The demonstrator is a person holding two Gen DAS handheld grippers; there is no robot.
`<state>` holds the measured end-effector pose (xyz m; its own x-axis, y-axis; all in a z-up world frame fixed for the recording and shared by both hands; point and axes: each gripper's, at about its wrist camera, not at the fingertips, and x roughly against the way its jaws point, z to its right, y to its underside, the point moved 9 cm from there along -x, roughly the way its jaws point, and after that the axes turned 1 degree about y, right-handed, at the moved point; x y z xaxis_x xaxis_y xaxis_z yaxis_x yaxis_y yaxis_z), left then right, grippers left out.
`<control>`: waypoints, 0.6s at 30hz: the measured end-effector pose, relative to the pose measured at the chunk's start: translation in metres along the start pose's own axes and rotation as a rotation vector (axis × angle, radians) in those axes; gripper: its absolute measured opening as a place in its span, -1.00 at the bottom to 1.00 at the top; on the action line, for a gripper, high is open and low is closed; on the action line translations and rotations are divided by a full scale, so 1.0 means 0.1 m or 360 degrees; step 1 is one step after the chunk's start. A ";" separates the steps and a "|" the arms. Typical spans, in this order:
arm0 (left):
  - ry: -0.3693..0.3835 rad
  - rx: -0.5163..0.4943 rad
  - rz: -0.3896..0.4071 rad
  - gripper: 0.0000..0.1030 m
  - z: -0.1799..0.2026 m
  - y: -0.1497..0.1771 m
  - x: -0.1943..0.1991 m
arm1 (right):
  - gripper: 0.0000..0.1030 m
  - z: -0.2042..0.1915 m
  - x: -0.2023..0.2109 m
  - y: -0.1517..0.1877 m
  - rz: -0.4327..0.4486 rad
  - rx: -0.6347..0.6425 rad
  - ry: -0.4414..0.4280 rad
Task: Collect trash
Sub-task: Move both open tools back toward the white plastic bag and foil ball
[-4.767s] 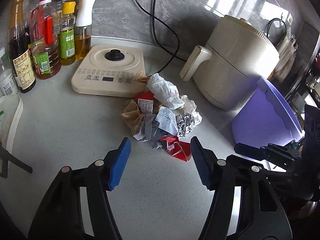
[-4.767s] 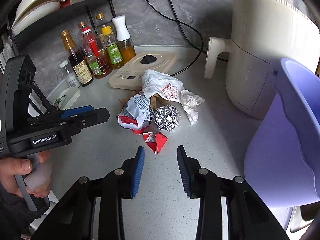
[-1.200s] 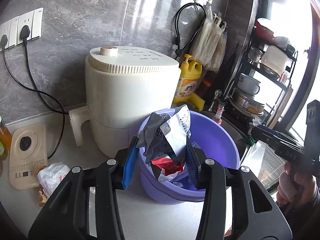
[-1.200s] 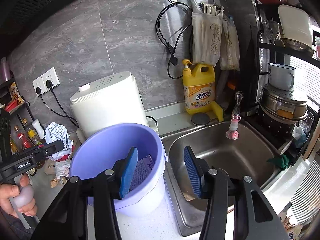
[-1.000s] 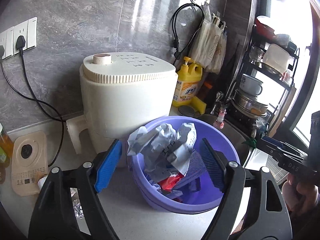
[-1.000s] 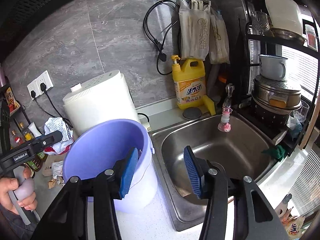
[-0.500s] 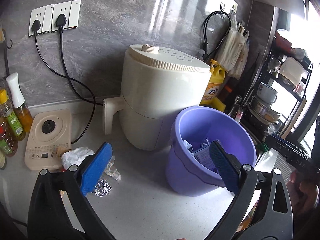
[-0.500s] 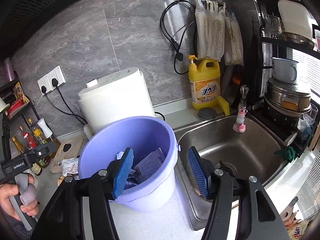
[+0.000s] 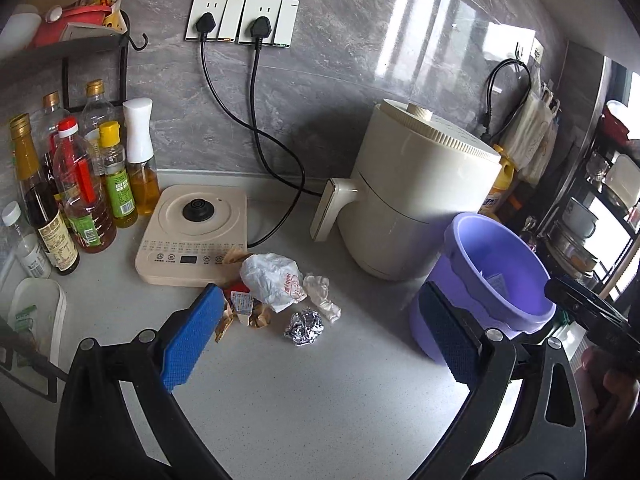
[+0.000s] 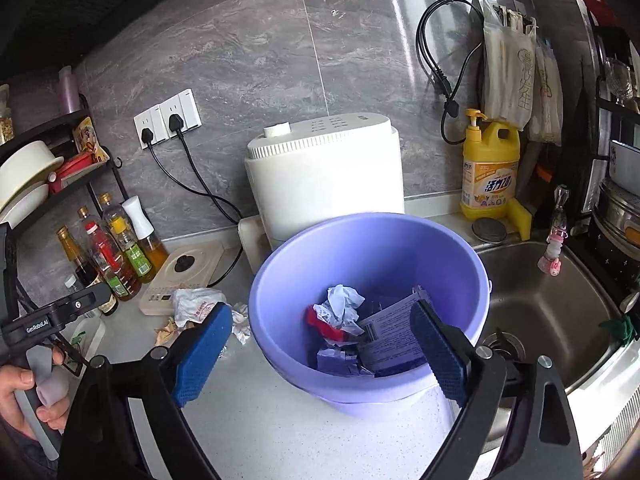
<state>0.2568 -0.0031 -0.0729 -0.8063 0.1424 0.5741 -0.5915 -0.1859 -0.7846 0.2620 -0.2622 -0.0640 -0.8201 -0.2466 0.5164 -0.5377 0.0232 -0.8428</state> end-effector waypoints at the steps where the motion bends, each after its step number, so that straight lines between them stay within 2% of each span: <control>1: -0.0021 0.0000 0.0004 0.88 -0.05 0.02 0.03 | 0.77 -0.08 -0.01 0.00 0.0002 0.0022 -0.0025; 10: -0.0126 0.0081 -0.0007 0.88 -0.44 0.19 0.17 | 0.78 -0.79 -0.03 0.07 0.0004 0.0220 -0.0234; 14: -0.0117 0.0115 -0.0004 0.88 -0.55 0.24 0.18 | 0.77 -1.03 -0.09 0.11 -0.0024 0.0274 -0.0303; 18: -0.0117 0.0114 -0.0021 0.88 -0.60 0.29 0.14 | 0.68 -1.25 -0.19 0.17 -0.0074 0.0318 -0.0372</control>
<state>0.2290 0.0518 -0.1018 -0.7952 0.0741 0.6018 -0.5987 -0.2538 -0.7597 0.2439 -0.1359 -0.0688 -0.7157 -0.4598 0.5258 -0.5054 -0.1787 -0.8442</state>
